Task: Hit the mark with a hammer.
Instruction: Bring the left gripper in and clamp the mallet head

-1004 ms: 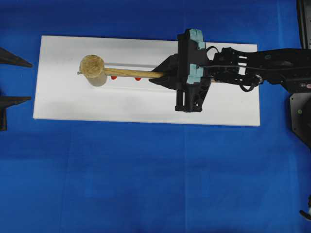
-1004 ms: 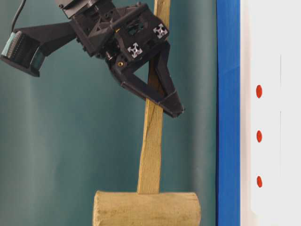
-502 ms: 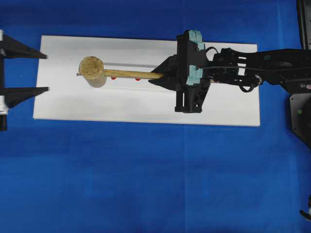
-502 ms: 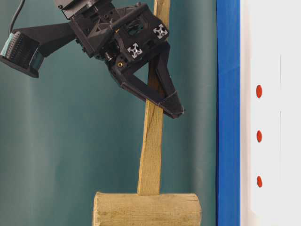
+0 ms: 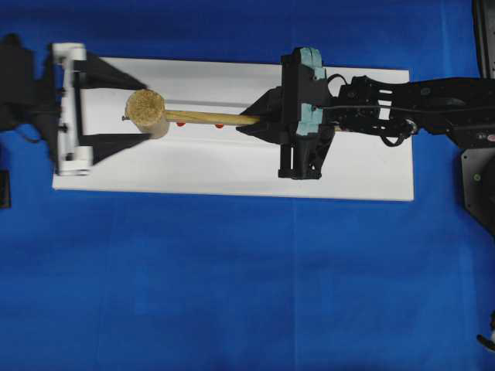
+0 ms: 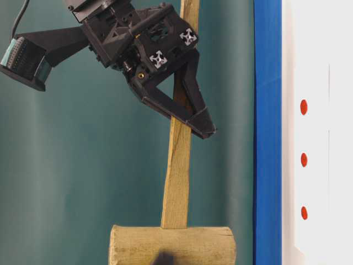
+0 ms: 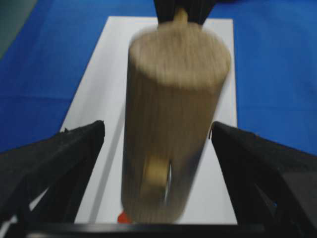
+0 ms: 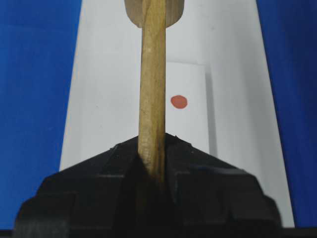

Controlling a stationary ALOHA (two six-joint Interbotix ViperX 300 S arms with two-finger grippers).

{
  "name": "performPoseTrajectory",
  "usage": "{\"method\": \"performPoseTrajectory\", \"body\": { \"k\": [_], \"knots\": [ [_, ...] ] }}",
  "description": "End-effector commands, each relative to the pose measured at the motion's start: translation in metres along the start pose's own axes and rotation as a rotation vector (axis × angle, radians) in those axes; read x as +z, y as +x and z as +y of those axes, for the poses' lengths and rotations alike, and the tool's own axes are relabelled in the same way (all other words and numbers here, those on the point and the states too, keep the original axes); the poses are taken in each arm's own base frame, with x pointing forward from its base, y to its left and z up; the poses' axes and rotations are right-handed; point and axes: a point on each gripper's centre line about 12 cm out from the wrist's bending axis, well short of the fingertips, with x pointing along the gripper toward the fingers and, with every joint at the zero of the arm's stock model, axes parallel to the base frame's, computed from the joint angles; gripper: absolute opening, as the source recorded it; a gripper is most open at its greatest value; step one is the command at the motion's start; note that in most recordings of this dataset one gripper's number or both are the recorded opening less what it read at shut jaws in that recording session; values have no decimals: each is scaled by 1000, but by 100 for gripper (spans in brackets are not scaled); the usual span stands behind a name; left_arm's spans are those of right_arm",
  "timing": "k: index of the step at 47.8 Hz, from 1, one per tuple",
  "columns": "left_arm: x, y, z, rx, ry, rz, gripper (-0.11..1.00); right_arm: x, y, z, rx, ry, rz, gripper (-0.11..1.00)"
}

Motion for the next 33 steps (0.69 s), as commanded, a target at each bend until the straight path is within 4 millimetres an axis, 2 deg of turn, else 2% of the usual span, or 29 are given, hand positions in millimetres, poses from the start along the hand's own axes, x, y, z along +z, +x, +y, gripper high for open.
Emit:
{"method": "performPoseTrajectory", "body": {
  "k": [1,11,23,25,33],
  "knots": [
    [14,16,-2,-7,4,-24,94,16,-4,1,0,-1,-49,1],
    [13,32,-2,-9,5,2,94,17,-4,1,0,-3,-52,1],
    [11,32,-2,-9,5,9,90,17,-4,1,-1,-3,-53,1],
    [10,32,-2,-10,5,12,85,18,-4,1,0,-3,-52,1],
    [10,31,-2,-11,16,13,43,17,-4,1,1,-3,-47,1]
  ]
}}
